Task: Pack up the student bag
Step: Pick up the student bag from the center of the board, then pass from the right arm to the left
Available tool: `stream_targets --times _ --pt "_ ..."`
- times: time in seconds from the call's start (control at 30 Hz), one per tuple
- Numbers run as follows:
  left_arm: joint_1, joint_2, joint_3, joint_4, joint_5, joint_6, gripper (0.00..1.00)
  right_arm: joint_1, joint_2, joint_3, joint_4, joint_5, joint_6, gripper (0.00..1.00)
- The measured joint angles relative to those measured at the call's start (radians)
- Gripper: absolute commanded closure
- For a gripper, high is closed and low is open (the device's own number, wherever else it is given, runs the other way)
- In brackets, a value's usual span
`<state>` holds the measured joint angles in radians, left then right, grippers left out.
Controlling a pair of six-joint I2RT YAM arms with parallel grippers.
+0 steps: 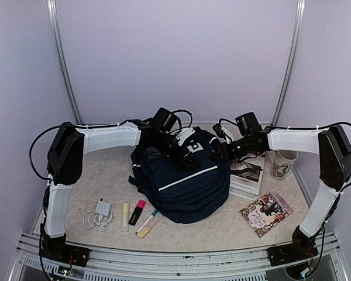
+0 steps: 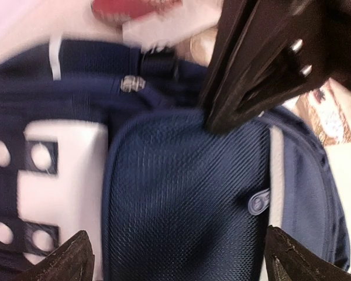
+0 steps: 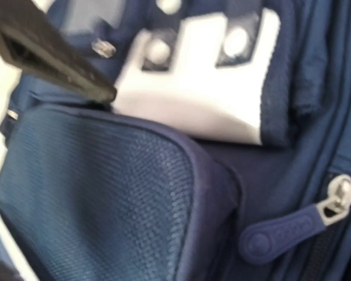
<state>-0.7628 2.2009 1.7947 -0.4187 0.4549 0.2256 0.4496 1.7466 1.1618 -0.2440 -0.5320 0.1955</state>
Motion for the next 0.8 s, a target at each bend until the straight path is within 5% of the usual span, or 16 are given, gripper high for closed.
stream_targets --times 0.2,0.57,0.7,0.8 --pt "0.008 -0.095 0.027 0.056 0.005 0.087 0.01 0.005 -0.024 0.077 -0.018 -0.026 -0.125 1.00" --pt "0.001 0.000 0.154 -0.032 0.001 0.230 0.05 0.013 -0.050 0.153 -0.083 -0.105 -0.348 1.00" --pt "-0.004 0.008 0.154 -0.031 0.008 0.254 0.32 0.013 -0.058 0.158 -0.104 -0.131 -0.393 1.00" --pt "-0.003 0.008 0.154 -0.026 0.020 0.269 0.85 0.013 -0.058 0.158 -0.103 -0.147 -0.415 1.00"
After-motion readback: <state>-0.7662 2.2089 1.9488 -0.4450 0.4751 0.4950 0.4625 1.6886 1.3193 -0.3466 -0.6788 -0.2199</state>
